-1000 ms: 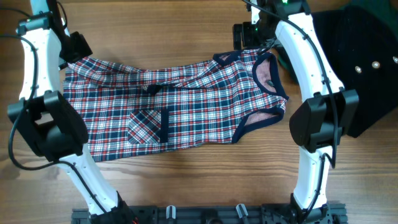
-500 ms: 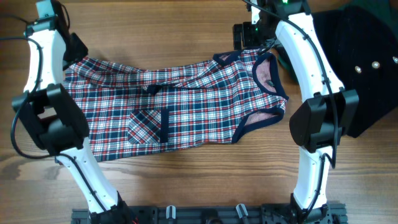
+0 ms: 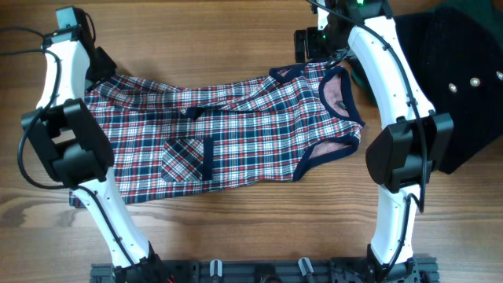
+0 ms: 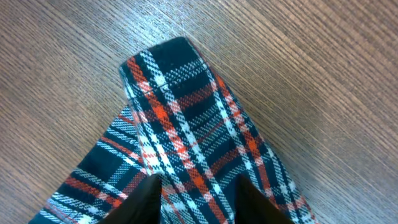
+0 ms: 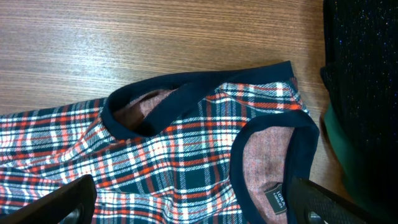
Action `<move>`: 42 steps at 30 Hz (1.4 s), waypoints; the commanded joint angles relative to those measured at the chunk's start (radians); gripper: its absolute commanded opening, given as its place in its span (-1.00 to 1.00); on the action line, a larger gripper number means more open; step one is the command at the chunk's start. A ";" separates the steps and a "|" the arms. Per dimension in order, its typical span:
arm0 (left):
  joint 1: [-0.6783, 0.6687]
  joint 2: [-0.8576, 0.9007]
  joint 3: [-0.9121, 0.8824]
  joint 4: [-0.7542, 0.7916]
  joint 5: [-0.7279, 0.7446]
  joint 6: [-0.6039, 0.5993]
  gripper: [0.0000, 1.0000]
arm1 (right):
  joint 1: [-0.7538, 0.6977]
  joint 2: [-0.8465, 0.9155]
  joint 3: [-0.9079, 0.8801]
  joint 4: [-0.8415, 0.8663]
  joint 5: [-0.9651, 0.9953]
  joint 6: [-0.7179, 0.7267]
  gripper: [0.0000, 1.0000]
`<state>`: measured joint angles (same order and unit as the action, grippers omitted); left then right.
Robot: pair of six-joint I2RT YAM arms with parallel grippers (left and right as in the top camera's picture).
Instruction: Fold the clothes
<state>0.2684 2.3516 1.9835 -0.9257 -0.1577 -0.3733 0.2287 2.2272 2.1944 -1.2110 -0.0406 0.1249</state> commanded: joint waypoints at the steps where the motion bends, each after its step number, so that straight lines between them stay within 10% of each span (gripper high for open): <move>1: -0.010 0.034 0.006 0.018 0.015 -0.010 -0.28 | 0.001 -0.002 0.009 0.006 0.001 -0.024 0.99; 9: -0.009 0.061 0.006 0.018 0.034 -0.010 -0.40 | 0.001 -0.002 0.009 0.010 0.001 -0.026 0.99; 15: -0.009 0.065 0.006 0.051 0.037 -0.010 -0.92 | -0.001 -0.002 0.009 0.013 0.000 -0.029 0.99; 31: -0.029 0.067 0.250 0.199 0.071 -0.002 -0.92 | -0.010 -0.002 0.009 -0.021 -0.004 -0.027 1.00; 33: -0.036 0.077 0.249 0.228 0.070 -0.002 -0.62 | -0.010 -0.002 0.009 -0.024 -0.004 -0.019 0.99; 37: -0.056 0.085 0.249 0.246 0.070 -0.001 0.89 | -0.010 -0.002 0.009 -0.024 -0.012 -0.018 0.99; 42: -0.065 0.079 0.249 0.211 0.071 -0.001 0.99 | -0.010 -0.002 0.009 -0.022 -0.012 -0.021 1.00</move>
<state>0.2100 2.4107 2.2135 -0.6888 -0.0841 -0.3798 0.2237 2.2272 2.1944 -1.2335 -0.0441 0.1074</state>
